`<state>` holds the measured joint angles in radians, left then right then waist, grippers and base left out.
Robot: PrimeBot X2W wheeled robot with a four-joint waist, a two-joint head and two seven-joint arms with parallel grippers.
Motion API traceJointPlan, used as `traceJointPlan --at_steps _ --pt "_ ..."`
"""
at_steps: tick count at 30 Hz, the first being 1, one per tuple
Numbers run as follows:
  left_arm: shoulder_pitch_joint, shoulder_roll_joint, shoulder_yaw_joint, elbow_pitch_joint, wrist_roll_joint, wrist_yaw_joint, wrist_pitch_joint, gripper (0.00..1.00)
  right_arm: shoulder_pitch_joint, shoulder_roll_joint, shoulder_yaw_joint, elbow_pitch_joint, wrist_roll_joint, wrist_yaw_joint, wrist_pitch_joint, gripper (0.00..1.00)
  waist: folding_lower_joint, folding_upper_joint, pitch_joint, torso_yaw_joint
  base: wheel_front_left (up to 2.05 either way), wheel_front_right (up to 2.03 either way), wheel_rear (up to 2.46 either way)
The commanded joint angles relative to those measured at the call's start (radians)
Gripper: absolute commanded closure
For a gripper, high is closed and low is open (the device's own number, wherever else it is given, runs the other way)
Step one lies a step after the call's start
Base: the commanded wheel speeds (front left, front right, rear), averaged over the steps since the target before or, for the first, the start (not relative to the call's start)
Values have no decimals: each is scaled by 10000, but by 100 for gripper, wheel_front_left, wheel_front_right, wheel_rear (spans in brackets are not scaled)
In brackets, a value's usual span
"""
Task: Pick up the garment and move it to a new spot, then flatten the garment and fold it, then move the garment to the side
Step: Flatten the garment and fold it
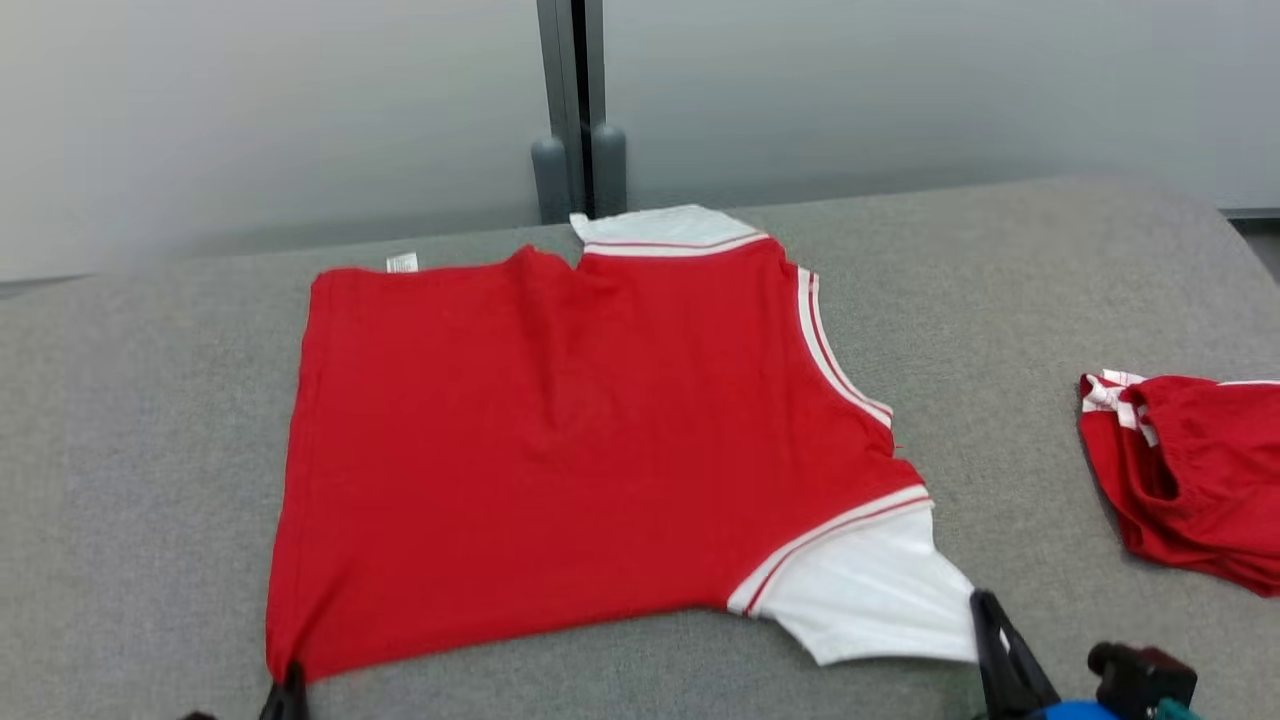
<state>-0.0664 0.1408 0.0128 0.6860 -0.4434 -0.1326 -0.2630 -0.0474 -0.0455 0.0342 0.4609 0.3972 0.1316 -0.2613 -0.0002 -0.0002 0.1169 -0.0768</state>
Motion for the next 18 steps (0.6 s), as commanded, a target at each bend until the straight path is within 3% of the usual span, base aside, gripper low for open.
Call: traceJointPlan --at_steps 1,12,18 --pt "535 -104 319 114 139 33 -20 100 473 -91 -12 144 -96 -17 -53 100 2 2 -506 -200 0 0 0" --pt "1795 -675 842 6 960 33 0 100 2033 -97 -27 236 10 -17 -53 100 2 2 -1244 -7 0 0 0" --pt "1341 -705 387 -1196 1278 28 -23 100 1380 -88 -94 -512 274 -14 -53 100 2 2 -1112 66 0 0 0"
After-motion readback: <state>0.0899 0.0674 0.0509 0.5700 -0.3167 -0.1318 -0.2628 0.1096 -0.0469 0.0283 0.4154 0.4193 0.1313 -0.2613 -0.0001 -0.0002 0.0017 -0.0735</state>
